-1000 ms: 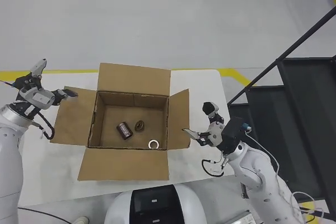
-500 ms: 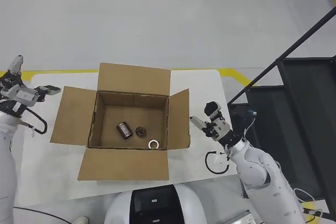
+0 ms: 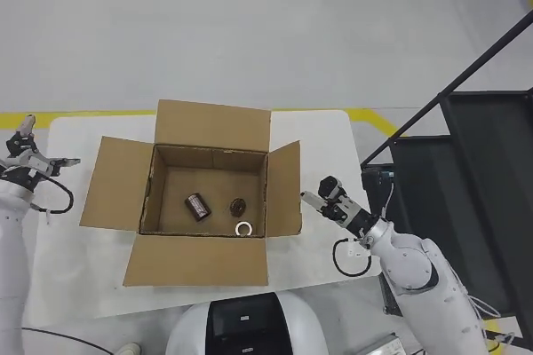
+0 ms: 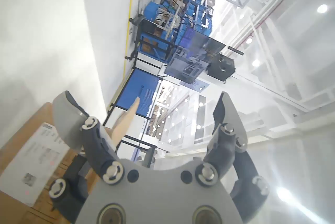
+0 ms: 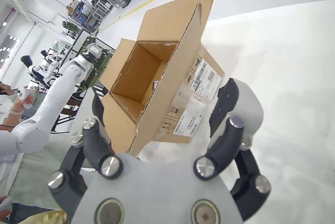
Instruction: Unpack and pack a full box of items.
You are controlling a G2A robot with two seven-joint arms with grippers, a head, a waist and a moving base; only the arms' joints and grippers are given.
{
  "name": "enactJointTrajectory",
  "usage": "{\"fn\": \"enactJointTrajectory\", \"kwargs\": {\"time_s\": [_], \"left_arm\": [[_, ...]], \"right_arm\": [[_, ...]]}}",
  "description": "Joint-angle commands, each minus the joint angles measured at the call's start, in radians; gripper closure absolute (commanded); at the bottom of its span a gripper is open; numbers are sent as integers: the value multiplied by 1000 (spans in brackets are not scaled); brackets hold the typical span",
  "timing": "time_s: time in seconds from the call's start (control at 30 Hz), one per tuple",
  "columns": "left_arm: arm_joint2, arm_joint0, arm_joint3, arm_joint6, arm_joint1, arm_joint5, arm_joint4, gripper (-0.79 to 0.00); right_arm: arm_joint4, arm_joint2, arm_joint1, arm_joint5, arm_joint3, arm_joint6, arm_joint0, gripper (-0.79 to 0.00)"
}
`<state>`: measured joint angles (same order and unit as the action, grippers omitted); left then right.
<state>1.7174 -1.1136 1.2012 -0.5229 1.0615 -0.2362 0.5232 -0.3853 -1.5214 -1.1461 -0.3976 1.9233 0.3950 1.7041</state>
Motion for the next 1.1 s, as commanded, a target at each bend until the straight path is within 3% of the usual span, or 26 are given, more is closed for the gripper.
{"fn": "enactJointTrajectory", "kwargs": {"time_s": [0.0, 0.2, 0.3, 0.57, 0.77, 0.97, 1.07], "left_arm": [[-40, 22, -38, -11, 4, 8, -17, -785], [-96, 57, -72, -175, 9, 6, 32, -785], [-83, 53, -51, -334, 2, 6, 78, -785], [-37, -9, 129, -552, -25, -7, 70, -785], [-116, -12, 222, -611, -24, -48, 72, -785], [-250, 54, 190, -571, -12, -46, 14, -785], [-309, 88, 153, -558, -5, -33, -16, -785]], "right_arm": [[18, 3, 0, 3, -1, 7, -5, -785], [84, 29, 2, 12, 11, 87, -16, -785], [118, 43, 4, 18, 16, 133, -29, -785], [161, 165, -2, -1, 35, 199, -97, -785], [133, 292, -20, 31, -32, 152, -208, -785], [27, 394, -36, 85, -119, 133, -309, -785], [-101, 419, -35, 104, -146, 145, -331, -785]]}}
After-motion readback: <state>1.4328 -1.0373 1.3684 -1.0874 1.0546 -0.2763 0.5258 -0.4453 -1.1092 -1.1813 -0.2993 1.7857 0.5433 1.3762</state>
